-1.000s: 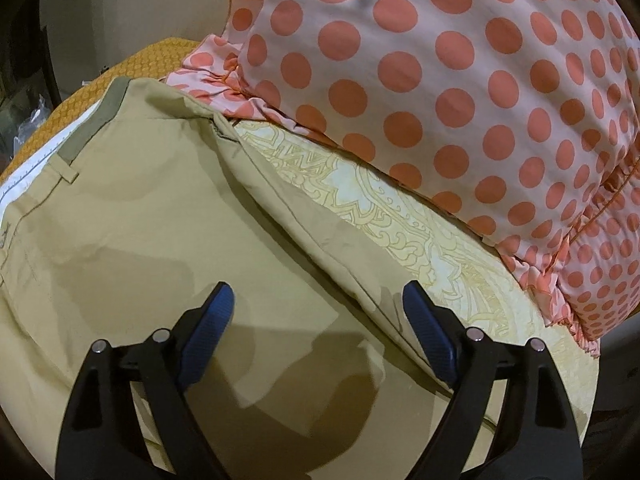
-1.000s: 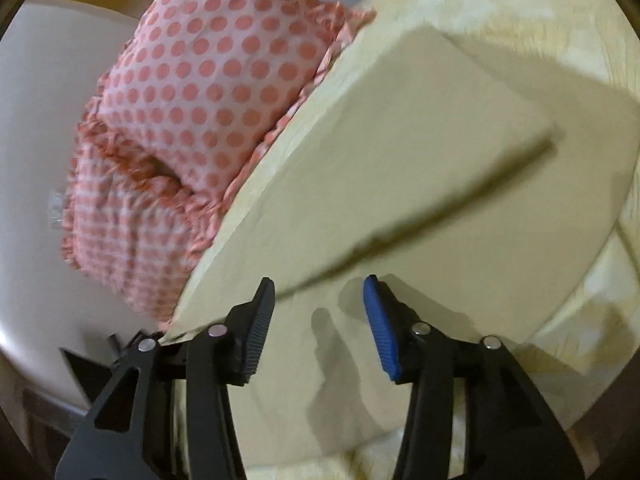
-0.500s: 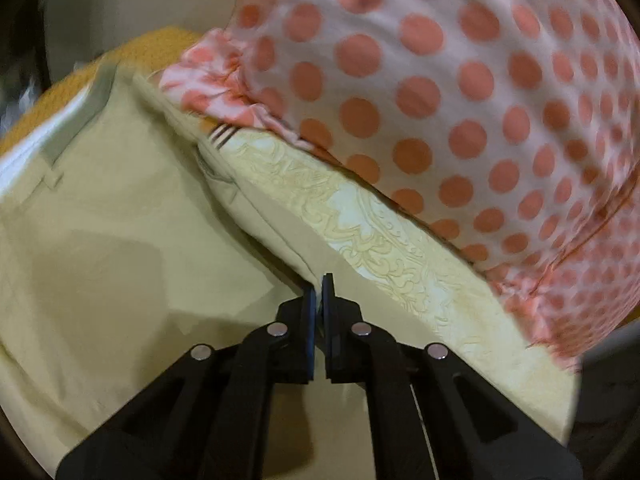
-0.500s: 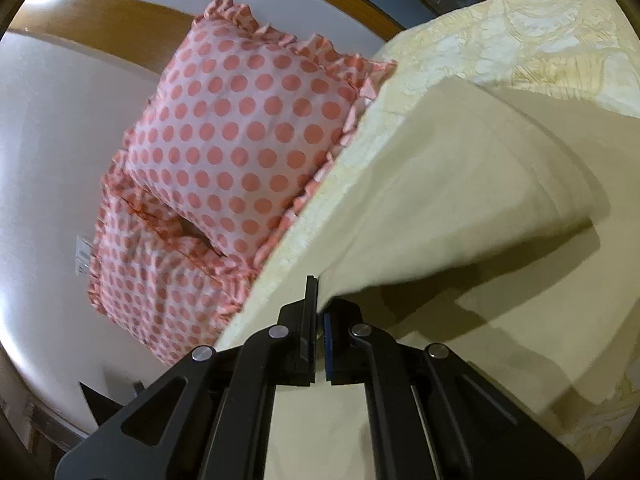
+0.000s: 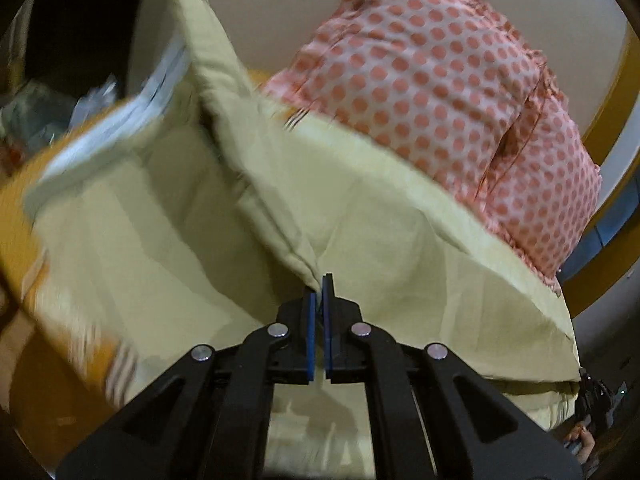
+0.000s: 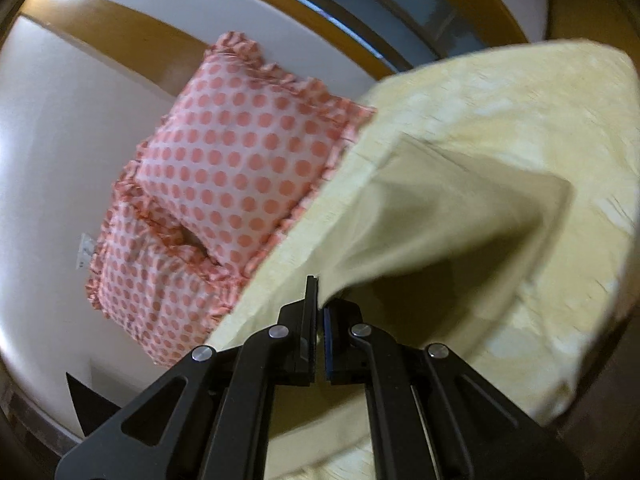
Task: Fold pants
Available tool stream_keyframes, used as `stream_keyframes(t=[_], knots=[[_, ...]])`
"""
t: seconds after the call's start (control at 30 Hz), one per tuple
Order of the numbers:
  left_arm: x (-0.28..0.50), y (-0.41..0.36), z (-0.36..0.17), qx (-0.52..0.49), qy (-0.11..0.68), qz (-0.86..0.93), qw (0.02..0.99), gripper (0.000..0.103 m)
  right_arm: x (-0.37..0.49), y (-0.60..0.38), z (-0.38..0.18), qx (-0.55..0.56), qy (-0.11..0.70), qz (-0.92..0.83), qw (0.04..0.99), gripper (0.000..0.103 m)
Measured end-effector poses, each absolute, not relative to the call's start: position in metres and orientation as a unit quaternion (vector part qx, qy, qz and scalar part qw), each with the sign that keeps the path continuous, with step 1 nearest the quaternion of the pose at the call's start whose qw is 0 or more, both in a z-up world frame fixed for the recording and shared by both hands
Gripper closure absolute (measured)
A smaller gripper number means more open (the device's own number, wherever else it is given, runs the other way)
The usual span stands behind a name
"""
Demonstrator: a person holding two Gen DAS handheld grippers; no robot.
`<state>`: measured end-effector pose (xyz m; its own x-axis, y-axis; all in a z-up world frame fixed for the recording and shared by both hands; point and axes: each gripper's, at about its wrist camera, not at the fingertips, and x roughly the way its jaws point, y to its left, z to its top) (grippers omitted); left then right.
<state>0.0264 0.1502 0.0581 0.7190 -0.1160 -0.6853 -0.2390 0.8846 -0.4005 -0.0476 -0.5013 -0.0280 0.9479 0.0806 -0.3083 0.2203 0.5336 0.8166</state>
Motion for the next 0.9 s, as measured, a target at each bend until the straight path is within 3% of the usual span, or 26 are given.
stream_keyframes(t=[0.33,0.37,0.4,0.43,0.47,0.5,0.57,0.77,0.8,0.83,0.87,0.9], knots=[[-0.020,0.139,0.029,-0.243,0.361,0.055,0.899,0.099,-0.063,-0.499,-0.046,0.446,0.199,-0.091,0.868,0.099],[-0.022,0.139,0.030,-0.241,0.359,0.054,0.900,0.093,-0.066,-0.498,-0.045,0.443,0.205,-0.098,0.867,0.094],[-0.025,0.139,0.033,-0.238,0.356,0.052,0.902,0.088,-0.069,-0.499,-0.044,0.444,0.205,-0.104,0.866,0.076],[-0.031,0.140,0.037,-0.233,0.347,0.055,0.907,0.082,-0.074,-0.501,-0.043,0.445,0.202,-0.119,0.864,0.048],[-0.036,0.141,0.041,-0.227,0.339,0.058,0.911,0.070,-0.081,-0.503,-0.041,0.445,0.190,-0.134,0.865,0.040],[-0.040,0.141,0.045,-0.221,0.330,0.059,0.916,0.060,-0.090,-0.507,-0.038,0.440,0.167,-0.162,0.867,0.039],[-0.050,0.141,0.058,-0.201,0.299,0.086,0.929,0.041,-0.098,-0.514,-0.037,0.427,0.154,-0.199,0.868,0.039],[-0.049,0.149,0.072,-0.184,0.262,0.104,0.942,0.032,-0.082,-0.530,-0.046,0.423,0.158,-0.219,0.865,0.055],[-0.046,0.151,0.070,-0.183,0.265,0.109,0.941,0.031,-0.076,-0.528,-0.048,0.418,0.162,-0.208,0.869,0.060],[-0.041,0.155,0.066,-0.185,0.271,0.114,0.938,0.031,-0.073,-0.526,-0.048,0.410,0.164,-0.206,0.873,0.076],[-0.037,0.159,0.060,-0.190,0.278,0.118,0.934,0.031,-0.069,-0.524,-0.049,0.404,0.169,-0.198,0.877,0.081],[-0.034,0.162,0.056,-0.194,0.285,0.121,0.931,0.031,-0.068,-0.524,-0.051,0.397,0.167,-0.198,0.880,0.094]])
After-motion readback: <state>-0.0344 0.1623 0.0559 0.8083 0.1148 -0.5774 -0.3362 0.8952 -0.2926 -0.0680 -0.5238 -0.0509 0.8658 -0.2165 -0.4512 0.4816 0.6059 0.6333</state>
